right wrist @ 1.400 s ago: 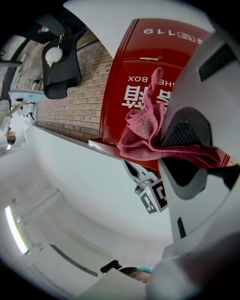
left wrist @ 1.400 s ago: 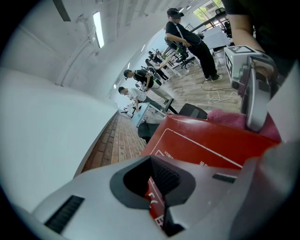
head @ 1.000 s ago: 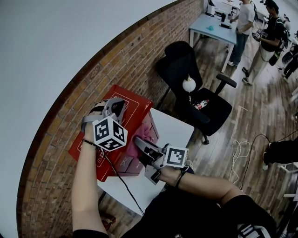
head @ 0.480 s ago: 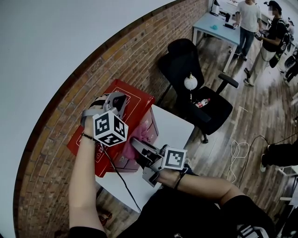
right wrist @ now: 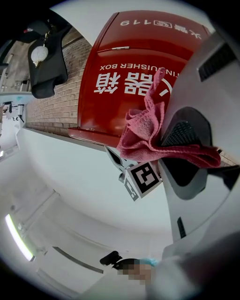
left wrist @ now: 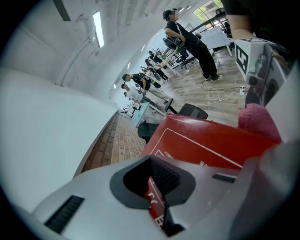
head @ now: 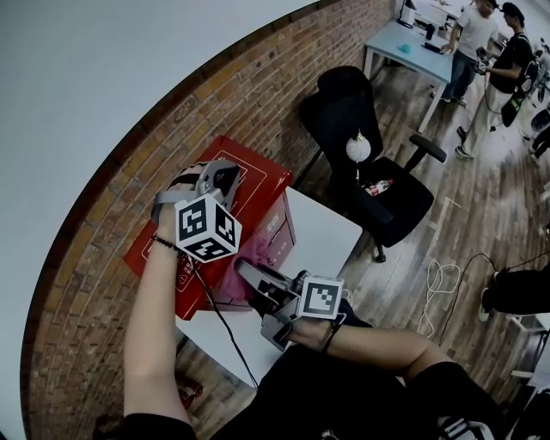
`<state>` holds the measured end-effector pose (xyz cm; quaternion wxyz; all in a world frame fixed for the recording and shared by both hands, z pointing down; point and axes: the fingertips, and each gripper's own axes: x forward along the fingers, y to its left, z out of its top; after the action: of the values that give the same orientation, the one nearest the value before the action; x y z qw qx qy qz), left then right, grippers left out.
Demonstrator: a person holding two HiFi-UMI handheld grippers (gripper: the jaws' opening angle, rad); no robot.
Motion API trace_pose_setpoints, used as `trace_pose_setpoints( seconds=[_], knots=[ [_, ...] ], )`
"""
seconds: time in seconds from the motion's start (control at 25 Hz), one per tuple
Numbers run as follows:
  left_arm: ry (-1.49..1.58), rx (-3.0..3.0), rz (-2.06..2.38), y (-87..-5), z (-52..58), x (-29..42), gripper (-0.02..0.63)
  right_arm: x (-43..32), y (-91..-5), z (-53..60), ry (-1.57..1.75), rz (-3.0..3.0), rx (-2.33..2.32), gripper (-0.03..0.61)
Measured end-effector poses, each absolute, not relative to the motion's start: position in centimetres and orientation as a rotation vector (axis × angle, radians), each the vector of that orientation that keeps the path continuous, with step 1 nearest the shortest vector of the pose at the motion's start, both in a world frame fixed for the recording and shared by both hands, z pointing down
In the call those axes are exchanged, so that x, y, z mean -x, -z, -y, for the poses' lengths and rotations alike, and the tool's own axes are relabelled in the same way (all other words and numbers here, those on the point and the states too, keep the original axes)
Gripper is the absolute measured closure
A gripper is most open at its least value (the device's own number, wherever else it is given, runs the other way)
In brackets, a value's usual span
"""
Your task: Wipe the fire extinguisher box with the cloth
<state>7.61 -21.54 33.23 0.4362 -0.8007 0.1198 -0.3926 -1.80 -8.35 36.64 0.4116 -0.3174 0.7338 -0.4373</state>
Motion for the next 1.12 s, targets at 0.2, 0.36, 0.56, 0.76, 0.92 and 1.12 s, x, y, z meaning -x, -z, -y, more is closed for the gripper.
trace_pose_setpoints(
  seconds=[0.2,0.36,0.56,0.76,0.92,1.12],
  knots=[
    [0.979,1.991,-0.299,-33.2,21.7,-7.7,0.584,3.1,-36.7,8.0,1.140,-1.835,0.763,0.517],
    [0.979,1.990,-0.299,-33.2,21.7,-7.6,0.584,3.9,-36.6,7.6,1.134,-1.854,0.753,0.517],
    [0.976,1.991,-0.299,-33.2,21.7,-7.6,0.584,4.4,-36.9,7.5,1.138,-1.856,0.764,0.517],
    [0.970,1.990,-0.301,-33.1,21.7,-7.7,0.584,4.4,-37.7,7.7,1.144,-1.858,0.792,0.517],
    [0.967,1.990,-0.302,-33.1,21.7,-7.7,0.584,4.4,-38.6,7.8,1.163,-1.848,0.795,0.517],
    [0.966,1.989,-0.302,-33.1,21.6,-7.7,0.584,4.3,-39.0,7.8,1.162,-1.844,0.796,0.517]
  ],
)
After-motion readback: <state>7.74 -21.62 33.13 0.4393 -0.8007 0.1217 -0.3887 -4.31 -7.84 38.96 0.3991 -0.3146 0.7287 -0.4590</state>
